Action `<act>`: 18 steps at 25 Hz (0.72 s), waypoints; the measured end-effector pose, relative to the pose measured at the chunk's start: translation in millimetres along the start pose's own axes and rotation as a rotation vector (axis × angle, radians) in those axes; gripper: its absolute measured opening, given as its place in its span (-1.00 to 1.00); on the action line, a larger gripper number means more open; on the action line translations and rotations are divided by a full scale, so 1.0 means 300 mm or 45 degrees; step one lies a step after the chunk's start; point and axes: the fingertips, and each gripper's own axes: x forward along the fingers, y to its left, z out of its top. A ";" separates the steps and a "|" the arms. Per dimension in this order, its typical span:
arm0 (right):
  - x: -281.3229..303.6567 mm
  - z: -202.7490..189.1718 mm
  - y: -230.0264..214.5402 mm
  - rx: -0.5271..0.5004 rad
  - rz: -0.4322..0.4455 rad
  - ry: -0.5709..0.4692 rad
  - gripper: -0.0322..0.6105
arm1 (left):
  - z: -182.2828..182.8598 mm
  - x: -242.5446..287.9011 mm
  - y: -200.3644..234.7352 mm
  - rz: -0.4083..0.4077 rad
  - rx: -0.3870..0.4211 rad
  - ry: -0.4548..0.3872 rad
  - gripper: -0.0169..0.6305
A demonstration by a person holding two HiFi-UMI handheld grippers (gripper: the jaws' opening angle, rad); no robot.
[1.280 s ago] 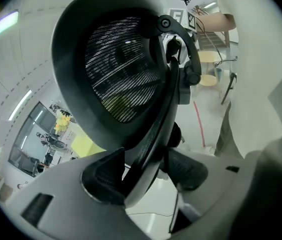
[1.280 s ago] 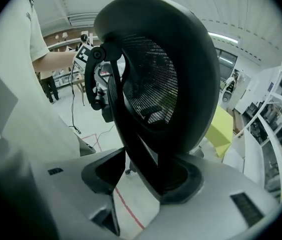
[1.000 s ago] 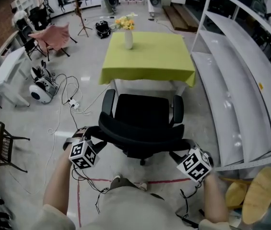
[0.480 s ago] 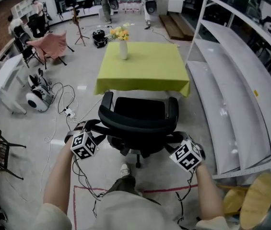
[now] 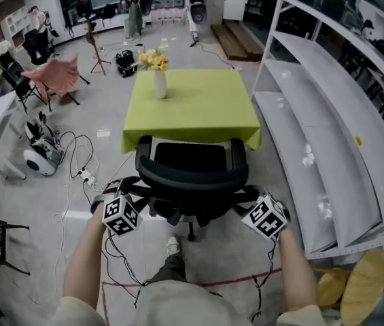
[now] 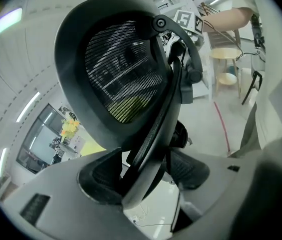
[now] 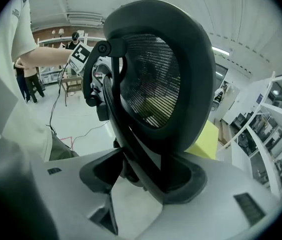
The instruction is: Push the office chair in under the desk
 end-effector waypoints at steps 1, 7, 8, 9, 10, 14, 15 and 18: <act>0.015 0.007 -0.023 -0.001 0.003 0.001 -0.14 | 0.001 0.016 0.018 0.001 0.001 0.002 -0.08; 0.100 0.044 -0.181 -0.033 -0.001 -0.019 -0.13 | 0.029 0.105 0.140 0.061 0.003 -0.050 -0.08; 0.108 0.042 -0.207 -0.025 0.013 -0.004 -0.12 | 0.042 0.119 0.153 0.066 0.006 -0.061 -0.08; 0.111 0.041 -0.232 -0.014 0.029 0.011 -0.12 | 0.056 0.134 0.163 0.069 0.009 -0.069 -0.08; 0.112 0.042 -0.255 -0.004 0.041 0.025 -0.12 | 0.070 0.149 0.172 0.073 0.012 -0.076 -0.09; 0.148 0.067 -0.330 0.001 0.030 0.036 -0.11 | 0.081 0.203 0.235 0.102 0.021 -0.098 -0.08; 0.163 0.077 -0.347 0.000 0.022 0.032 -0.10 | 0.078 0.218 0.259 0.104 0.024 -0.097 -0.08; 0.206 0.105 -0.406 0.004 -0.011 0.016 -0.09 | 0.076 0.274 0.331 0.097 0.033 -0.094 -0.08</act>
